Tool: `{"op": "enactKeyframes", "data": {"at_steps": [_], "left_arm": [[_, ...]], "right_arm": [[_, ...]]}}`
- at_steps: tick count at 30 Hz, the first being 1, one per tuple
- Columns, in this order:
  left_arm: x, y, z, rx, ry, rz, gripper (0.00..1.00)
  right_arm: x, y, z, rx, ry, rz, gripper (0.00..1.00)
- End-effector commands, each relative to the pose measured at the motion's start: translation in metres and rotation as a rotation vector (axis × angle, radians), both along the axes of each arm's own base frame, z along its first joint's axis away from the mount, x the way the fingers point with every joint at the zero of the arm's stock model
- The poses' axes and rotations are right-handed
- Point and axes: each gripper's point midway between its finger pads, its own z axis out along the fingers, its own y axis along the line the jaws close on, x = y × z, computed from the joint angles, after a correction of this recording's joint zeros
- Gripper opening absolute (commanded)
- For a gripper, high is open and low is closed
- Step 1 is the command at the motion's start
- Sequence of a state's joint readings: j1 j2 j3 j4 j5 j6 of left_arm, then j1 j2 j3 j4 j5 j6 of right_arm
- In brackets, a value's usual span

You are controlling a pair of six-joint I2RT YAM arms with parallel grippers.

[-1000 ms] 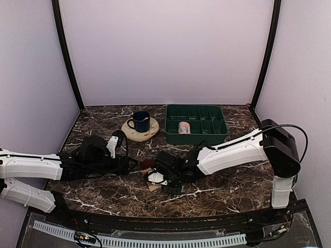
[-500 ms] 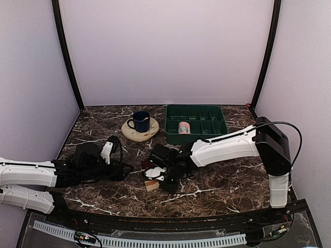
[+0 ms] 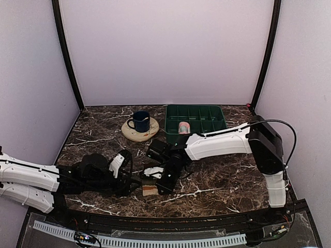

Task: Roll the socks
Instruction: Roll the sock at the center of the board.

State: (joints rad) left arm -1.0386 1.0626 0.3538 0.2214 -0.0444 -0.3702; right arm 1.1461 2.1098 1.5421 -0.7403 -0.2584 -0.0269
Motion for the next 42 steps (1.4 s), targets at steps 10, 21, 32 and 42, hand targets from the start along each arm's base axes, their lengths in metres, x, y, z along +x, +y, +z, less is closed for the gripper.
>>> {"op": "enactKeyframes", "data": {"at_steps": [10, 21, 32, 42], "left_arm": [[-0.024, -0.013, -0.007, 0.046, -0.127, -0.124, 0.70], [-0.019, -0.034, -0.014, 0.179, -0.271, -0.181, 0.72], [-0.018, -0.055, -0.009, 0.218, -0.401, -0.275, 0.69], [-0.023, -0.067, -0.023, 0.280, -0.409, -0.349, 0.62]], "right_arm": [[0.000, 0.009, 0.018, 0.079, 0.258, -0.093, 0.00], [-0.003, 0.011, 0.021, 0.077, 0.309, -0.083, 0.00], [-0.002, 0.008, 0.018, 0.068, 0.330, -0.088, 0.00], [0.001, 0.007, 0.022, 0.071, 0.338, -0.090, 0.00]]}}
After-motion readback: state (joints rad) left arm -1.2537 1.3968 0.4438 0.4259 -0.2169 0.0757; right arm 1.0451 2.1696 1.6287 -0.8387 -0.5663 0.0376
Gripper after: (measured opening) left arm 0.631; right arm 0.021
